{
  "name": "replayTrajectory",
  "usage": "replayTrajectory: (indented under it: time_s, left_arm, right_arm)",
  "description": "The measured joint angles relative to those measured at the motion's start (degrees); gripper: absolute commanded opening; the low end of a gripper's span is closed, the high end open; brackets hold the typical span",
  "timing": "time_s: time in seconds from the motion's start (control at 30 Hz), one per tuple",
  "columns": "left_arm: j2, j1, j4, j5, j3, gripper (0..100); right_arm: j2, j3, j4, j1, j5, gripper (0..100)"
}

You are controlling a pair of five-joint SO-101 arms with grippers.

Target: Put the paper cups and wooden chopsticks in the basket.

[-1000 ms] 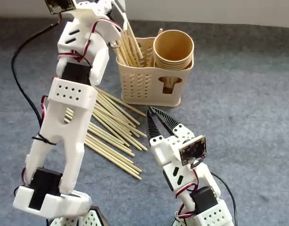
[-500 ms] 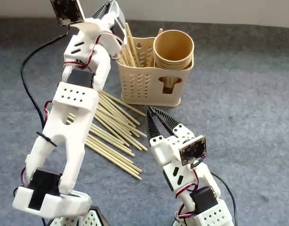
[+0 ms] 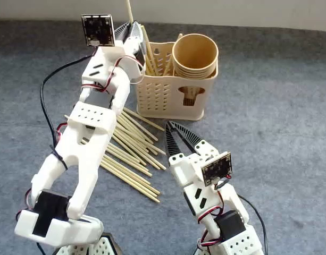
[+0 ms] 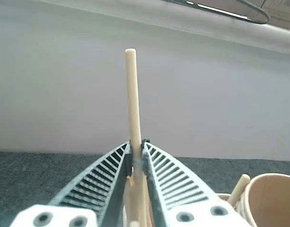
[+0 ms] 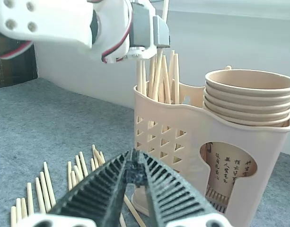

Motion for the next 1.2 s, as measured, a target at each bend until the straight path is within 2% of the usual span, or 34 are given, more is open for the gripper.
replayTrajectory:
  time_s: [0.1,0.27,0.6,0.77,1.2]
  left_arm:
    - [-0.09,-0.26,2.11,-0.26,0.0,14]
    - [-2.64,-0.18,12.48,-0.26,-1.49,14]
    - [-15.21,-1.05,26.55,-0.26,-3.87,14]
    - [-20.31,-4.13,37.71,-0.26,-3.87,14]
    - [-22.68,-15.03,63.56,-0.26,-3.87,14]
  right_arm:
    - [0.0,0.0,0.0,0.0,0.0,0.6]
    - [0.0,0.0,0.0,0.0,0.0,0.6]
    - [0.0,0.0,0.0,0.0,0.18,0.6]
    - [0.0,0.0,0.0,0.0,3.52,0.6]
    - [0.0,0.0,0.0,0.0,4.22,0.6]
